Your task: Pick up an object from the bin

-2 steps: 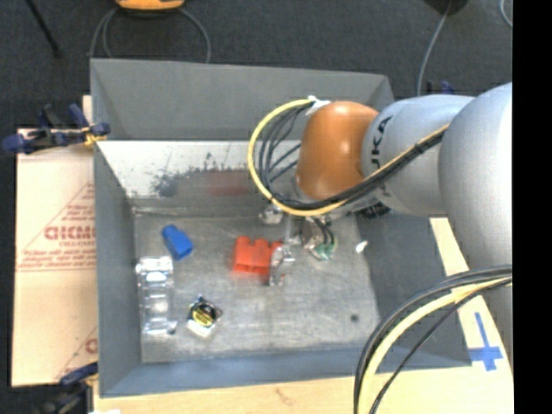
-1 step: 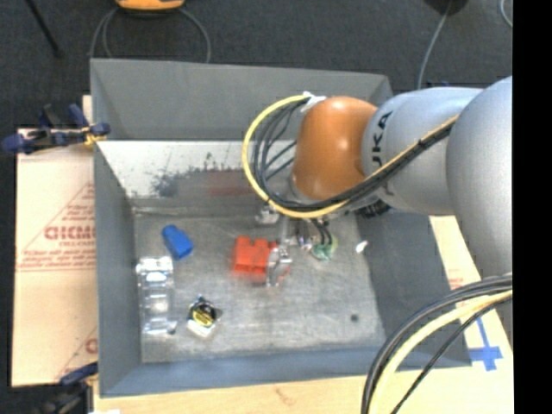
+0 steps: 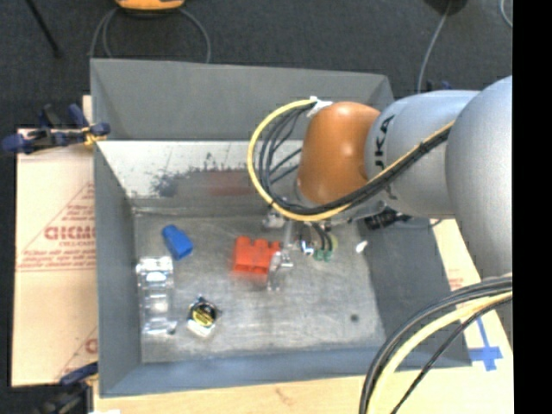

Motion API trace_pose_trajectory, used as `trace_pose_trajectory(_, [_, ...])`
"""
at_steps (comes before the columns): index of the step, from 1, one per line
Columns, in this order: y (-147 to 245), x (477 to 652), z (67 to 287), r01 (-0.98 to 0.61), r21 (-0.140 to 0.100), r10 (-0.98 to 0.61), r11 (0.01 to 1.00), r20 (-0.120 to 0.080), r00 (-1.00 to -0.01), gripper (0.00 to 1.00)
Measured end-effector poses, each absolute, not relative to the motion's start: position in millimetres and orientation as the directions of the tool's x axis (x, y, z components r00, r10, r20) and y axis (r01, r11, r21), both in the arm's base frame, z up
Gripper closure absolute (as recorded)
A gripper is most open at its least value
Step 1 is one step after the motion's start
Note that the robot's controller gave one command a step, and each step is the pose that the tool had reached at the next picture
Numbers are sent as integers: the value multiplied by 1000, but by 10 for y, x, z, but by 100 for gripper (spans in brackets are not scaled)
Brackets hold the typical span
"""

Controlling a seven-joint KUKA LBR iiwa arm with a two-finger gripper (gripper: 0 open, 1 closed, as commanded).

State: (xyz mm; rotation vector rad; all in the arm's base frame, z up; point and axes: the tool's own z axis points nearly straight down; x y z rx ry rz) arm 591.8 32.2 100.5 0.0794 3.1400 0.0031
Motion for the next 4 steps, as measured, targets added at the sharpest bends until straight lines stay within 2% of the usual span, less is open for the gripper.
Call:
trace_pose_trajectory(1, [447, 5925, 747, 178, 2, 178, 984, -8, -984, 0])
trace_pose_trajectory(2, [443, 5947, 771, 177, 3, 177, 984, -7, -984, 0])
trace_pose_trajectory(3, [442, 5977, 800, 178, 5, 178, 984, -17, -984, 100])
trace_pose_trajectory(4, [441, 6008, 1717, 176, 4, 176, 984, -11, -984, 100])
